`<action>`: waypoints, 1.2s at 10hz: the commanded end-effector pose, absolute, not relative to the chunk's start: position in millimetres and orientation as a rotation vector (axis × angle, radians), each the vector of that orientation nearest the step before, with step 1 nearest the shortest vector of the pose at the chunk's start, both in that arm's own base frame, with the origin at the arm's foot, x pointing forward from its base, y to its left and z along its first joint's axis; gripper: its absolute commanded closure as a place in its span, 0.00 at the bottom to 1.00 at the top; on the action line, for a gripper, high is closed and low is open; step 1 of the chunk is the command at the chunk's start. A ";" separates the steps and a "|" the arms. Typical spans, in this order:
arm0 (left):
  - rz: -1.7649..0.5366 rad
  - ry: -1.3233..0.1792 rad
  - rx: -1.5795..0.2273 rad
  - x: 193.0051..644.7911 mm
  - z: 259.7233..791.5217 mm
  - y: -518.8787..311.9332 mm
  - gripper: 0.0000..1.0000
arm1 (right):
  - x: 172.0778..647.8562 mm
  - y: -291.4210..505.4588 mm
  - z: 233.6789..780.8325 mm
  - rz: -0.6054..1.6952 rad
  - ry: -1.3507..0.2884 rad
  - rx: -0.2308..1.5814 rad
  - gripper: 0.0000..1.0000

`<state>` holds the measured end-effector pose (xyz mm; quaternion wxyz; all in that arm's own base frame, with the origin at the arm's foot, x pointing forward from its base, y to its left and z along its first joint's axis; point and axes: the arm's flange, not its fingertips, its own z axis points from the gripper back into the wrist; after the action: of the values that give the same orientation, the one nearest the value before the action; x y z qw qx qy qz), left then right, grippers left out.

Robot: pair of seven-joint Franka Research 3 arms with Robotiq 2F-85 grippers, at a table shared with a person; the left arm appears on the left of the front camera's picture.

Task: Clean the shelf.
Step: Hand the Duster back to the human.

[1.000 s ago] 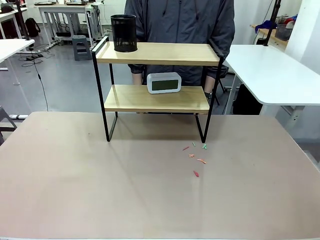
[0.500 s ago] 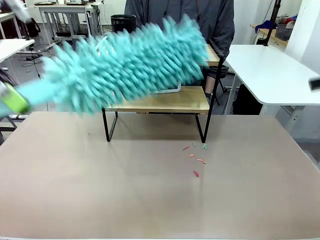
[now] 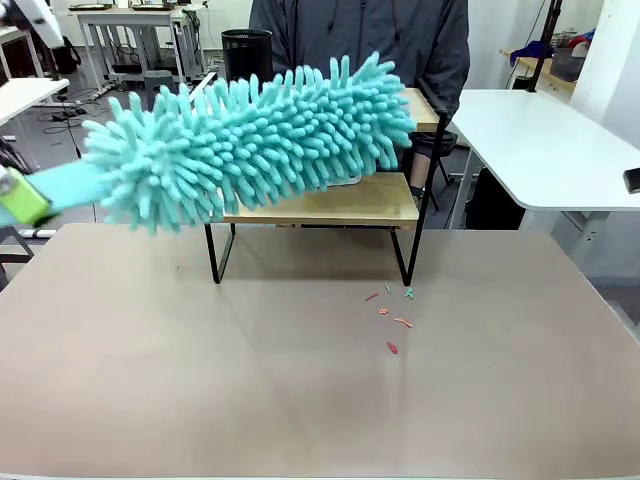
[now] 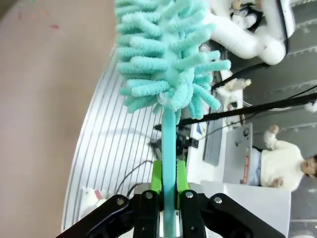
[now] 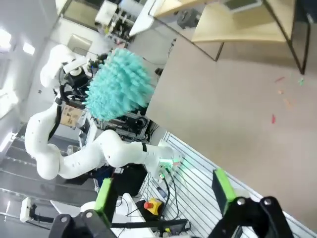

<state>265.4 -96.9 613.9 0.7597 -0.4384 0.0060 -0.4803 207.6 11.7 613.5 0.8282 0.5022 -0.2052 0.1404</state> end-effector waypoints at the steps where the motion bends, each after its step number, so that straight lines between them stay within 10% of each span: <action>1: -1.187 0.196 -0.918 283.8 600.1 -147.7 0.88 | 257.0 48.3 611.7 0.406 -0.367 1.106 0.00; 8: -1.335 0.303 -0.986 298.4 593.7 -186.3 0.88 | 323.3 207.7 533.7 0.705 0.273 1.239 0.00; 12: -1.296 0.359 -1.022 308.4 578.8 -187.1 0.88 | 306.3 203.9 536.9 0.744 0.287 1.245 0.00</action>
<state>306.9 -190.3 576.3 0.6736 -0.4431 0.1554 -0.5708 308.5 210.5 534.7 0.7397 0.5729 0.1413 0.3235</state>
